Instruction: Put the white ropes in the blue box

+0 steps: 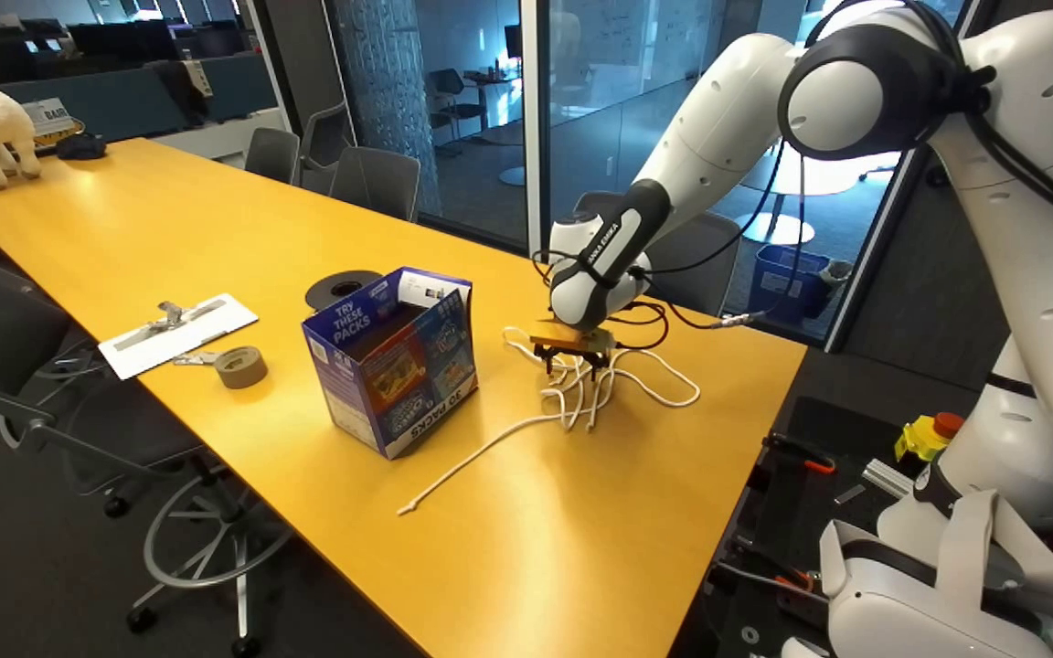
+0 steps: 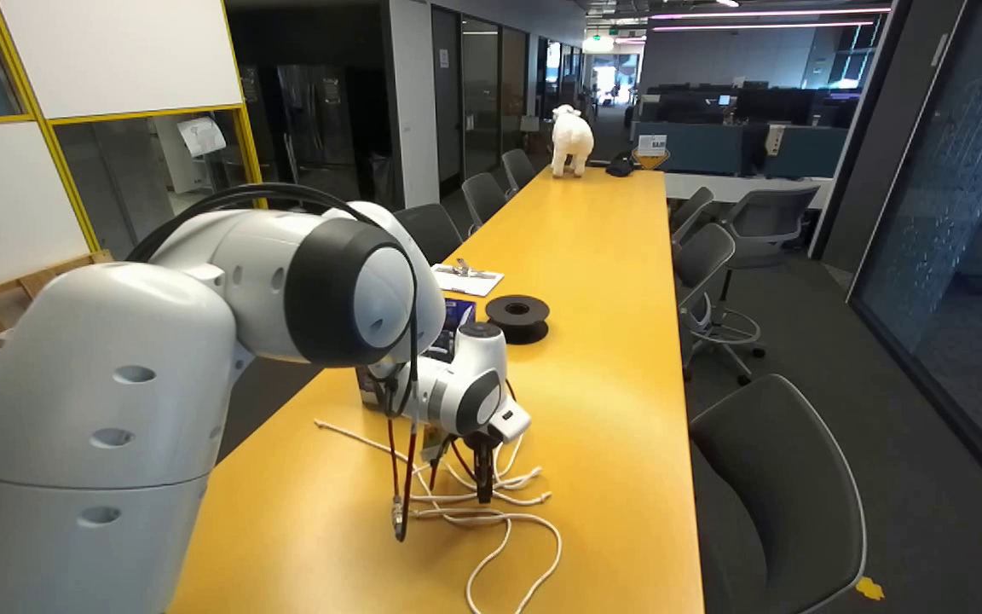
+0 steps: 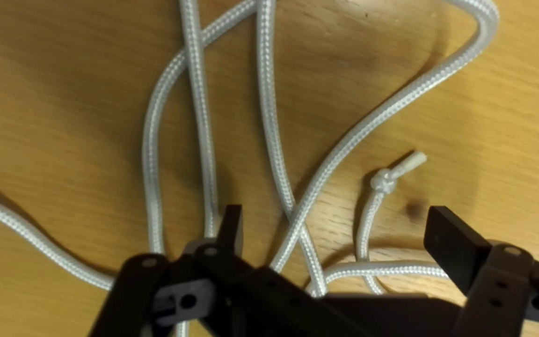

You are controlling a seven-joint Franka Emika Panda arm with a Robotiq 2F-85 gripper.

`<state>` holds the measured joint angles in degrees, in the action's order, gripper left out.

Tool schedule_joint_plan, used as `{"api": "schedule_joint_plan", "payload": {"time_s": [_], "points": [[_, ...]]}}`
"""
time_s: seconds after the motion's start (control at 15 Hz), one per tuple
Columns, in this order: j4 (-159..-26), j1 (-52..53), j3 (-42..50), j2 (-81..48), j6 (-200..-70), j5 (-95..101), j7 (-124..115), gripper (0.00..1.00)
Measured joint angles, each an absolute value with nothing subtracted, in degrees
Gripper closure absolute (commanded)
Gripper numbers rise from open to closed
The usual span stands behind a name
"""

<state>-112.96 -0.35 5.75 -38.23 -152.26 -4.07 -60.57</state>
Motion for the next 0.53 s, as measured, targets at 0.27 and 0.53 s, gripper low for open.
{"api": "schedule_joint_plan", "payload": {"time_s": [0.27, 0.53], "points": [[-112.3, -0.6, 5.8, -38.9, -152.3, -5.3, -58.9, 0.00], [-112.1, -0.7, 6.1, -39.1, -152.3, -5.9, -57.7, 0.32]]}}
